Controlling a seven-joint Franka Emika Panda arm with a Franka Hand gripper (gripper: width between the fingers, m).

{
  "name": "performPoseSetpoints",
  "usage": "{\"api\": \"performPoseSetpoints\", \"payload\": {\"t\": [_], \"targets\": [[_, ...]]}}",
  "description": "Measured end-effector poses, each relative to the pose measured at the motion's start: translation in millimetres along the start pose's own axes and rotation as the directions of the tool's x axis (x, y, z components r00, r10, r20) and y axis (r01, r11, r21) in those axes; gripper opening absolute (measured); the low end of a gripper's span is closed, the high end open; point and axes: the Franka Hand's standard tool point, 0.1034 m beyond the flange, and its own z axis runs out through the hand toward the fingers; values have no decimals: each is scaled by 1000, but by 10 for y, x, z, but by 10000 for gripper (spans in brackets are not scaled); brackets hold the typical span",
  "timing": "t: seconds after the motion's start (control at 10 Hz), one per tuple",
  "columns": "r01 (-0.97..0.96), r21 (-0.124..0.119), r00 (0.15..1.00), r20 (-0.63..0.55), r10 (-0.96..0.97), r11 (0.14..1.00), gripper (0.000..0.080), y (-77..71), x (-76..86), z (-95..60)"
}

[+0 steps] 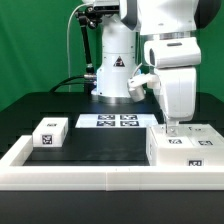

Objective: Assemble cabinet

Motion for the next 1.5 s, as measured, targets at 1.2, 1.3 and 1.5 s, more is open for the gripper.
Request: {"api": "performPoseSetpoints", "payload": {"t": [1.2,1.3,1.5], "targets": [[-11,3,1000,4,11,1000,796,-56,-4,-26],[-30,1,1000,9,30,1000,796,-107,1,-86],[-95,-10,995,22,95,995,796,-223,46,-257]]}}
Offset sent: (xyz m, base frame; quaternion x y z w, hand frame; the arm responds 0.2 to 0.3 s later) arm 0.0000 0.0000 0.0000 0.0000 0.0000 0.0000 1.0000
